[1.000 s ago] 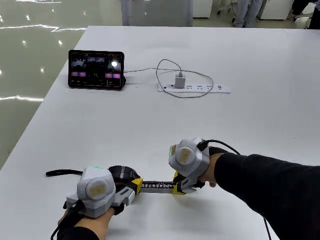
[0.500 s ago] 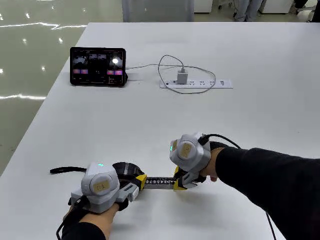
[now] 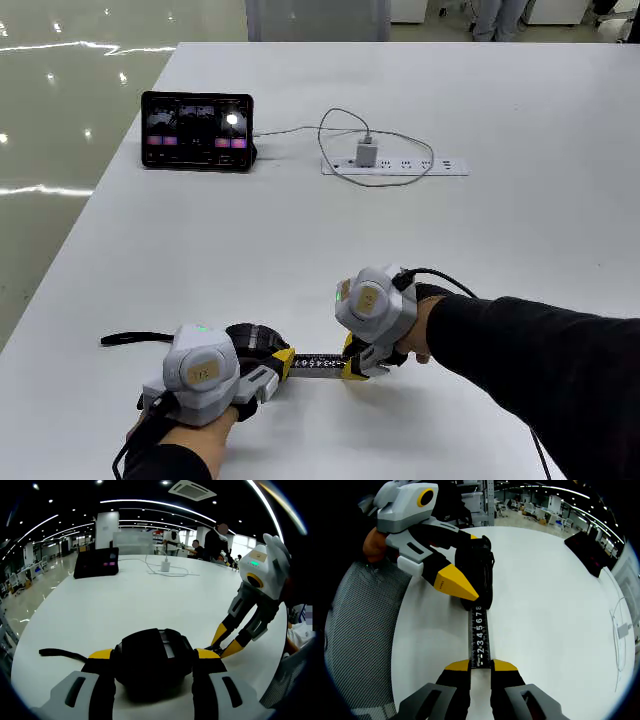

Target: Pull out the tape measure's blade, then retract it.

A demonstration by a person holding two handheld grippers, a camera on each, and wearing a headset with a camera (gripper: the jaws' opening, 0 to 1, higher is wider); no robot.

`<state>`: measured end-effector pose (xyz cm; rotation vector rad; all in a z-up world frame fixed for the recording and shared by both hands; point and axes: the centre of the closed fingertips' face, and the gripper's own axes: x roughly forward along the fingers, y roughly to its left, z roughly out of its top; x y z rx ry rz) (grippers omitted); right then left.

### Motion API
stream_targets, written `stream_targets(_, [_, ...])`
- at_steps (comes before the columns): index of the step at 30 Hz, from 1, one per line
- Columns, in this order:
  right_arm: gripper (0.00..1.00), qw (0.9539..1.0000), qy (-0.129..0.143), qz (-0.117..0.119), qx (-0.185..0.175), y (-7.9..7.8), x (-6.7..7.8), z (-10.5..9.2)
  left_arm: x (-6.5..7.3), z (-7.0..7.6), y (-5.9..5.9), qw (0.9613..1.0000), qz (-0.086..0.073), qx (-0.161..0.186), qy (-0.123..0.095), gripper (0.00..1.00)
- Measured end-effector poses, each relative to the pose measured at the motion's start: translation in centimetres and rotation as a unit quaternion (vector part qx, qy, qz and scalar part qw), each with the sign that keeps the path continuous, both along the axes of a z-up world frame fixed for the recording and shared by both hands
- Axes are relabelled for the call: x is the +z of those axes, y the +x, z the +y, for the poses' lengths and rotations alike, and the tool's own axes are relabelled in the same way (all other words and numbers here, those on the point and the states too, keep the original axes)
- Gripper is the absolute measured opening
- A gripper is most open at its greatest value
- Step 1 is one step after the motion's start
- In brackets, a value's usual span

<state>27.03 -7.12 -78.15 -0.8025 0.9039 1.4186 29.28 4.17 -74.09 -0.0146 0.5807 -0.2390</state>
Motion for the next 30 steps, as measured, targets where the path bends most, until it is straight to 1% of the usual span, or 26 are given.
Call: stream_targets(30, [0.11,0.9999,0.013,-0.001,0.009,0.0,0.0,1.5,0.0,0.0,0.0,1.0,0.002,0.0,-0.001,0.57])
